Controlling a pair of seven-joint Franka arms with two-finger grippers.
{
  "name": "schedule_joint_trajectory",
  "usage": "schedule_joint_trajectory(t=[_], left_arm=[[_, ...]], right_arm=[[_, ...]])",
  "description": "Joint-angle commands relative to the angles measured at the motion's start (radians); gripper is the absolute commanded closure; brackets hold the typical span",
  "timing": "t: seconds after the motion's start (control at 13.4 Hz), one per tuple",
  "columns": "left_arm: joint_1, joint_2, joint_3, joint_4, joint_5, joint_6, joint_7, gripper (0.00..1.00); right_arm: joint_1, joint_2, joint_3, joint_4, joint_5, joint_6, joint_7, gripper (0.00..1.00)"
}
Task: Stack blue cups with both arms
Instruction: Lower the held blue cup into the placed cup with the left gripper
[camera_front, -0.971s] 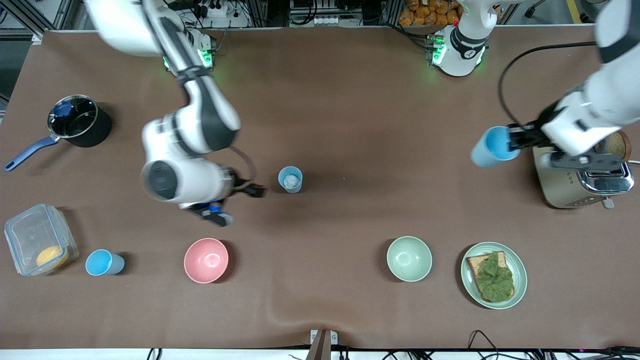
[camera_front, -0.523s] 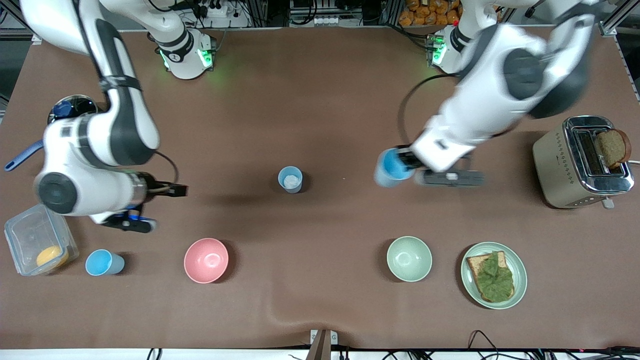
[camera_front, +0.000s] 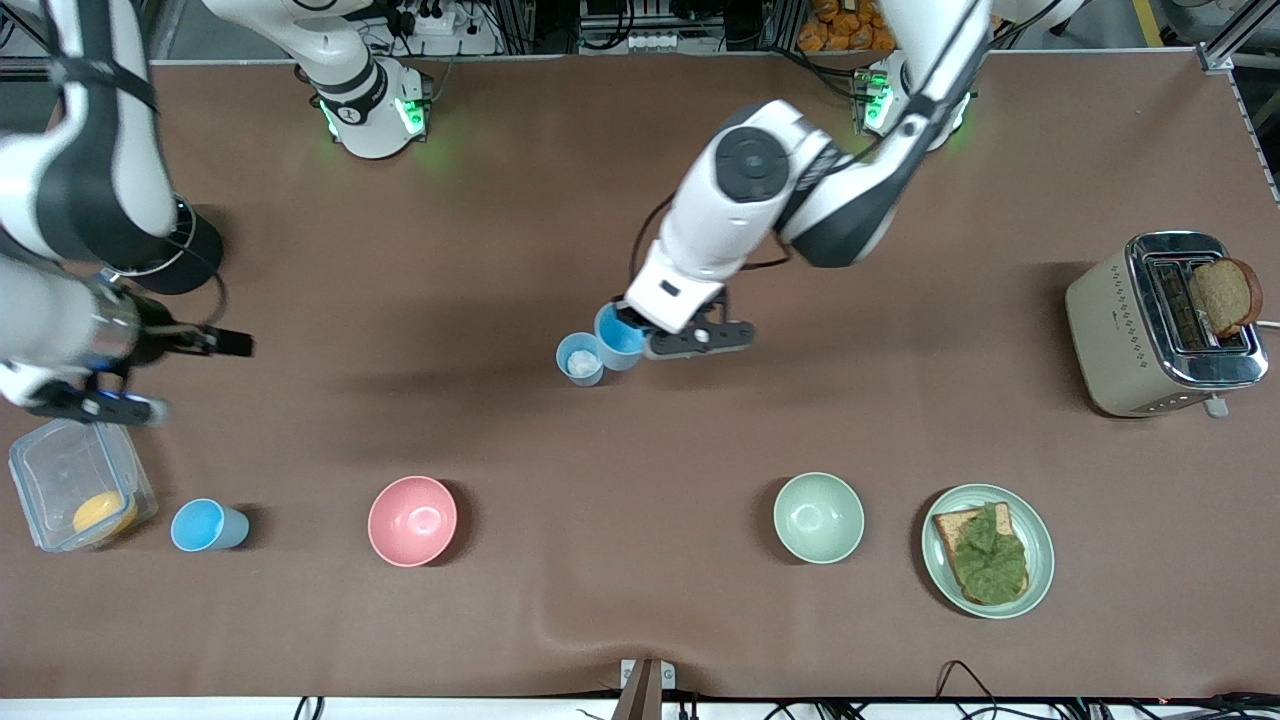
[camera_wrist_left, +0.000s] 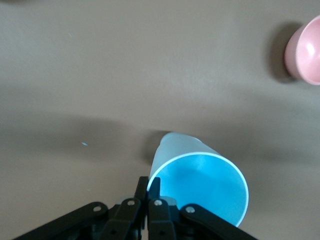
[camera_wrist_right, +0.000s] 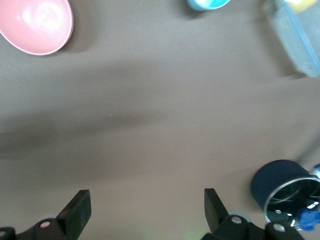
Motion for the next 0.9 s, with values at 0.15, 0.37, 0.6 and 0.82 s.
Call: schedule_joint_trajectory(t=[0.15, 0.37, 0.6, 0.82], left_arm=[[-0.077, 0.143, 0.013, 0.066, 0.101, 0.11, -0.175, 1.0], [-0.112, 0.193, 0.036, 0.11, 0.11, 0.111, -0.189, 1.0], [-0.127, 0.191, 0.036, 0.104, 0.13, 0.11, -0.192, 1.0], [-0.13, 0.191, 0.036, 0.1, 0.133, 0.104, -0.202, 1.0]], right_arm=[[-0.049, -0.115, 0.018, -0.058, -0.024, 0.017, -0.105, 0.0], [-0.05, -0.117, 0.018, -0.033, -0.021, -0.033, -0.107, 0.0], [-0.055, -0.103, 0.023, 0.0, -0.018, -0.076, -0.104, 0.0], [-0.055, -0.095, 0.027, 0.014, -0.016, -0.121, -0.096, 0.0]])
